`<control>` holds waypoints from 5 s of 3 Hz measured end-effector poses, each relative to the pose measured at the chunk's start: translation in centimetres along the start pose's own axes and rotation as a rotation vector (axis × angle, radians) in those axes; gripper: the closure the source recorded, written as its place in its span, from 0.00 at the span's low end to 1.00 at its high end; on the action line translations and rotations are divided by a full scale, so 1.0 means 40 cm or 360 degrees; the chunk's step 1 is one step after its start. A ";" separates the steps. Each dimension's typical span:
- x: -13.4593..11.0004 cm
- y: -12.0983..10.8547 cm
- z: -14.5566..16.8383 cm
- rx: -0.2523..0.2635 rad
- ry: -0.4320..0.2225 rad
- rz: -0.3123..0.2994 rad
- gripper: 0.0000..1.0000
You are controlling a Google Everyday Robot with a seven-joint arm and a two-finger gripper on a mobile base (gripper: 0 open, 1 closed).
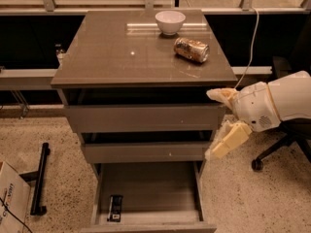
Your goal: Pick rxbar blueberry from bottom drawer and place on counter
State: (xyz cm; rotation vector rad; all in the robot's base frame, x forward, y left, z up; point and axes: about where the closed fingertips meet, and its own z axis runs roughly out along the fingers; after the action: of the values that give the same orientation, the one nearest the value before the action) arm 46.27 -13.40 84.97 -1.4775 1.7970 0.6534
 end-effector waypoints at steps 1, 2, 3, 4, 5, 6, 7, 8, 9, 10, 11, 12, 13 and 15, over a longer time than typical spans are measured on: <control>0.032 0.017 0.076 -0.0045 -0.0146 0.0079 0.00; 0.078 0.037 0.194 -0.0108 -0.0339 0.0163 0.00; 0.118 0.051 0.298 -0.0146 -0.0460 0.0219 0.00; 0.154 0.059 0.397 -0.0167 -0.0533 0.0271 0.00; 0.189 0.054 0.488 -0.0195 -0.0567 0.0312 0.00; 0.217 0.048 0.575 -0.0224 -0.0567 0.0315 0.00; 0.253 0.045 0.647 -0.0240 -0.0550 0.0334 0.00; 0.361 0.036 0.755 -0.0260 -0.0427 0.0368 0.00; 0.363 0.036 0.756 -0.0262 -0.0425 0.0369 0.00; 0.382 0.031 0.801 -0.0232 -0.0409 0.0389 0.00; 0.416 0.018 0.879 -0.0210 -0.0361 0.0359 0.00; 0.458 0.002 0.985 -0.0203 -0.0275 0.0313 0.00; 0.479 -0.006 1.048 -0.0203 -0.0224 0.0277 0.00; 0.556 -0.006 1.202 -0.0134 -0.0157 0.0248 0.00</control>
Offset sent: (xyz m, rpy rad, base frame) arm 0.0009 0.0705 -0.1309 0.4038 0.1174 0.0017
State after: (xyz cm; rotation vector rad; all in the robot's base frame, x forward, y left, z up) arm 54.20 9.26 37.73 -1.3439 1.8398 0.8745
